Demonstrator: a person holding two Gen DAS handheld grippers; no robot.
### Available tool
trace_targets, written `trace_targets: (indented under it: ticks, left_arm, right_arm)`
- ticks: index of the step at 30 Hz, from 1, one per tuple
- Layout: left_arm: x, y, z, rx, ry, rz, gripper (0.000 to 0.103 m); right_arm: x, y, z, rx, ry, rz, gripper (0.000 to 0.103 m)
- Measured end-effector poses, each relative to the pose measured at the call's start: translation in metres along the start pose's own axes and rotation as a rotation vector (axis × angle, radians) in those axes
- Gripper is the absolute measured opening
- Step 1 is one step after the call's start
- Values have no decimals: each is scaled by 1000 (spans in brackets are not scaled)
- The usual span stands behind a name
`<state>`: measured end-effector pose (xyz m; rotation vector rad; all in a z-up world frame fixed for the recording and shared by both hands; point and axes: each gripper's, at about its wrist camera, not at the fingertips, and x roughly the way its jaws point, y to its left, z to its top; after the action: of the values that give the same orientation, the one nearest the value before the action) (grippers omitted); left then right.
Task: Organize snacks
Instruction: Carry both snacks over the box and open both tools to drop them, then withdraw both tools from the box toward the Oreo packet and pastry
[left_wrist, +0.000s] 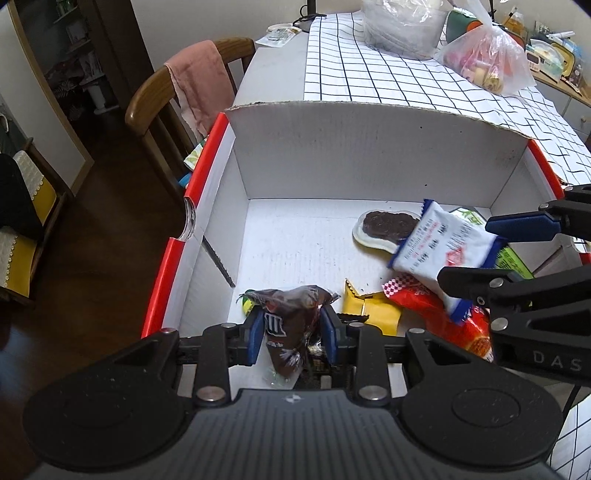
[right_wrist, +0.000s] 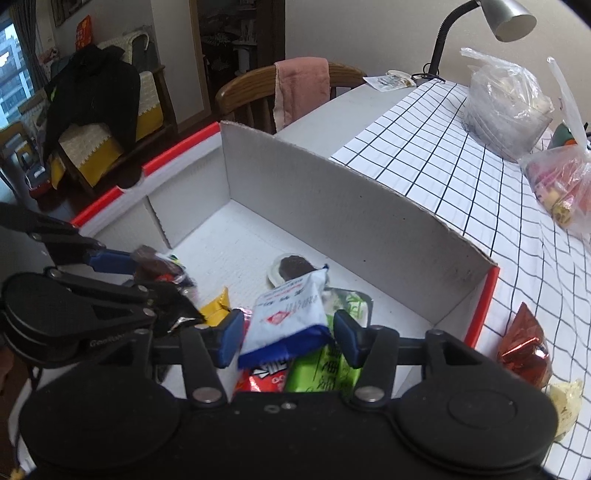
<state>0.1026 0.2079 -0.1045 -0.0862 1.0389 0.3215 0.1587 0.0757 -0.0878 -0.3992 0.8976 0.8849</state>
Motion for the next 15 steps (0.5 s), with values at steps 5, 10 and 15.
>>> trace_targets:
  ticks: [5, 10, 15]
  left_arm:
    - [-10, -1, -2, -6, -19, -10, 32]
    - [-24, -4, -4, -14, -57, -21, 48]
    - [-39, -9, -3, -17, -89, -38, 50]
  right_arm:
    - [-10, -5, -2, 16, -11, 1, 56]
    - [-24, -10, -6, 23, -36, -4, 61]
    - [-41, -18, -11, 46, -63, -2, 63]
